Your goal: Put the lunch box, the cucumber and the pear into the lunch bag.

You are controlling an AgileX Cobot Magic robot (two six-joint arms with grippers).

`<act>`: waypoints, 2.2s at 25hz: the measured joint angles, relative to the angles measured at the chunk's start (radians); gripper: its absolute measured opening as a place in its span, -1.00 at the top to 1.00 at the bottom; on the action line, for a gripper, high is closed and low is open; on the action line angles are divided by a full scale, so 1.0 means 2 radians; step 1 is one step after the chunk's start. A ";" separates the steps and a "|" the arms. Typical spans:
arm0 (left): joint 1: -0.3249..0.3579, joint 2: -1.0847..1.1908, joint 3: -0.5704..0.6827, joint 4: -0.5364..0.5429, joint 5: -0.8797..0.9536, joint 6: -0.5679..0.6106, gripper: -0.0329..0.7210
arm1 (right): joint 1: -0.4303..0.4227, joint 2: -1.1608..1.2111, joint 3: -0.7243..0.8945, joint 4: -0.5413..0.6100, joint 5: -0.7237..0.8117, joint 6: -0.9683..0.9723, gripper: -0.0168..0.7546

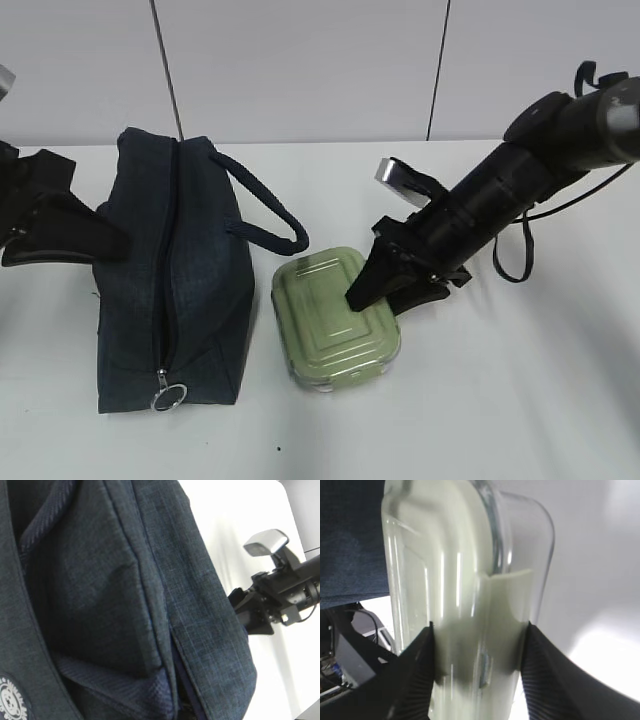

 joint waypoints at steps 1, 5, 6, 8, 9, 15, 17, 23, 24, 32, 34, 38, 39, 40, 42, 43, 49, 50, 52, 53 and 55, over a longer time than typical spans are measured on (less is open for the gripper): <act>0.000 0.000 0.000 0.000 0.000 0.000 0.95 | -0.006 -0.003 0.000 -0.003 -0.001 -0.001 -0.02; 0.000 0.000 0.000 0.000 0.000 0.000 0.95 | -0.024 -0.014 0.000 -0.010 -0.002 -0.007 -0.01; 0.000 0.000 0.000 0.000 0.000 0.000 0.95 | -0.023 -0.016 0.000 -0.010 -0.002 -0.009 -0.01; 0.000 0.000 0.000 0.000 0.000 0.000 0.95 | -0.027 -0.021 0.000 -0.008 -0.002 -0.012 -0.01; 0.000 0.000 0.000 0.000 0.000 0.000 0.95 | -0.029 -0.024 -0.001 -0.006 -0.002 -0.013 -0.01; 0.000 0.000 0.000 0.000 0.000 0.000 0.95 | -0.035 -0.038 -0.018 -0.005 -0.001 -0.015 -0.01; 0.000 0.000 0.000 0.000 0.000 0.000 0.95 | -0.037 -0.042 -0.032 -0.005 0.000 -0.015 -0.01; 0.000 0.000 0.000 0.001 0.000 0.000 0.95 | -0.044 -0.054 -0.083 -0.005 0.003 -0.002 -0.01; 0.000 0.000 0.000 0.001 0.000 0.000 0.95 | -0.044 -0.055 -0.091 -0.005 0.003 0.003 -0.01; 0.000 0.000 0.000 0.001 0.000 0.000 0.95 | -0.044 -0.076 -0.115 0.058 0.009 0.009 -0.01; 0.000 0.000 0.000 0.001 0.000 0.000 0.95 | -0.043 -0.081 -0.115 0.074 0.010 0.009 -0.01; 0.000 0.000 0.000 0.001 0.000 0.000 0.95 | -0.029 -0.082 -0.115 0.100 0.010 0.009 -0.01; 0.000 0.000 0.000 0.001 0.000 0.000 0.95 | -0.023 -0.082 -0.115 0.105 0.010 0.009 -0.01; 0.000 0.000 0.000 0.001 0.000 0.000 0.95 | -0.015 -0.082 -0.115 0.112 0.010 0.008 -0.01; 0.000 0.000 0.000 0.001 0.000 0.000 0.95 | 0.004 -0.082 -0.115 0.128 0.010 0.003 -0.01; 0.000 0.000 0.000 0.001 0.000 0.000 0.95 | 0.012 -0.082 -0.115 0.139 0.010 0.001 -0.01; 0.000 0.000 0.000 0.001 0.000 0.000 0.95 | 0.063 -0.082 -0.115 0.210 0.010 -0.024 -0.01; 0.000 0.000 0.000 0.001 0.000 0.000 0.95 | 0.069 -0.082 -0.115 0.216 0.010 -0.029 -0.01; 0.000 0.000 0.000 0.001 0.000 0.000 0.95 | 0.083 -0.082 -0.115 0.220 0.009 -0.033 -0.01; 0.000 0.000 0.000 0.001 0.000 0.000 0.95 | 0.087 -0.080 -0.115 0.221 0.006 -0.035 -0.01; 0.000 0.000 0.000 0.001 0.000 0.000 0.95 | 0.093 -0.075 -0.115 0.221 -0.004 -0.036 -0.01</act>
